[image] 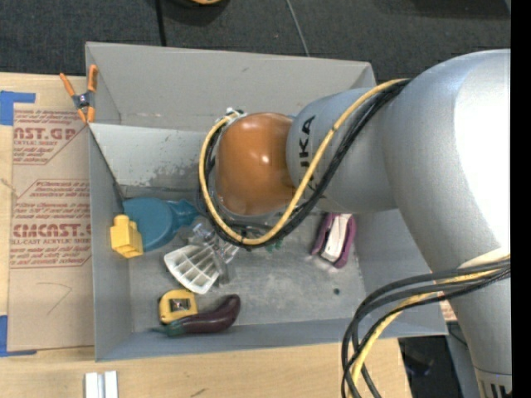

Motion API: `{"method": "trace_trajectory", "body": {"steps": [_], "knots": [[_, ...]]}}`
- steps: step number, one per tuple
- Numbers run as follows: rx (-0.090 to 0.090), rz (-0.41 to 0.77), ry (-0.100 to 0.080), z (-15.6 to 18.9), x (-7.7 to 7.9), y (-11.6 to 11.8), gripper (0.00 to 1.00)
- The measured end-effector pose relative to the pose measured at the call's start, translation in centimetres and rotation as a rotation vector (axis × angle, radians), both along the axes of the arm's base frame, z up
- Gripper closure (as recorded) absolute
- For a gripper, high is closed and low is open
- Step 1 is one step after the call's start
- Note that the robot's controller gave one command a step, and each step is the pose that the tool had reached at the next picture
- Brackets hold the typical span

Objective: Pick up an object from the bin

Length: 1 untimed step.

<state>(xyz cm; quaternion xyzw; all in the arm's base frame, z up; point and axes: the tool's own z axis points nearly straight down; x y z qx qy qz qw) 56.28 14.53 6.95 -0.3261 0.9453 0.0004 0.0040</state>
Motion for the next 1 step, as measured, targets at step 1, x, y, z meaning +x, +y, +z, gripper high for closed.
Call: {"method": "trace_trajectory", "body": {"steps": [1], "knots": [[0.001,-0.001,0.001,-0.04,-0.01,0.03,1.0]]}}
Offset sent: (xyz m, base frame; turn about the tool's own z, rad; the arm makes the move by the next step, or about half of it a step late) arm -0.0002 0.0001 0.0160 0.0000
